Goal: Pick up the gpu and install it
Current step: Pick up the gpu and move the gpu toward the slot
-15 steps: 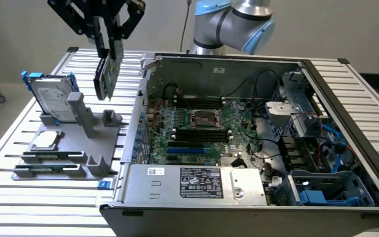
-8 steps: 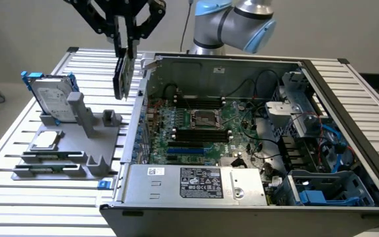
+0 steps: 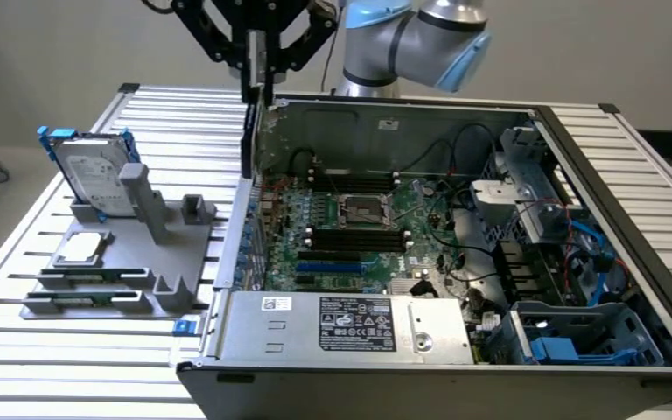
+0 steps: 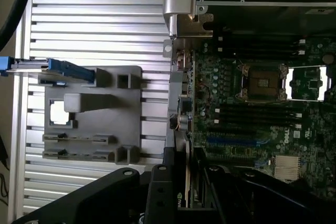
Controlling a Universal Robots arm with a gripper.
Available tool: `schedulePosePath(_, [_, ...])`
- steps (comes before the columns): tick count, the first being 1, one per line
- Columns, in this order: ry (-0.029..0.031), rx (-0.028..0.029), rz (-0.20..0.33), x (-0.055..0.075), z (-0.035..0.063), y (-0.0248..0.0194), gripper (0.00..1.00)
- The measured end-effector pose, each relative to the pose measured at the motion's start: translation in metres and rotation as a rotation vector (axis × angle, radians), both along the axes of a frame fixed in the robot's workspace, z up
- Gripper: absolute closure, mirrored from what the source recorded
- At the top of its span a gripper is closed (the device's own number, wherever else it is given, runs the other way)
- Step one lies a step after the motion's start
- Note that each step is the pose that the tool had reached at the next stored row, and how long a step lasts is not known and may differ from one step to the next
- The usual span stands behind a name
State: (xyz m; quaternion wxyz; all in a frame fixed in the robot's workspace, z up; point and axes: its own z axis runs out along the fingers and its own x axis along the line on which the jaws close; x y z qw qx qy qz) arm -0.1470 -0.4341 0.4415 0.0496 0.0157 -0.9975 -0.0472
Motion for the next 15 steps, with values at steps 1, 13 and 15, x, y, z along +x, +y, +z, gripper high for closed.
schedulePosePath(1, [0.0004,0.0,0.0,0.005,-0.0012,0.0,0.74])
schedulePosePath(13, [0.0008,0.0001,0.0,0.059,-0.0225,0.0,0.74])
schedulePosePath(15, [0.0008,0.0,0.0,0.068,-0.0261,0.0,0.74])
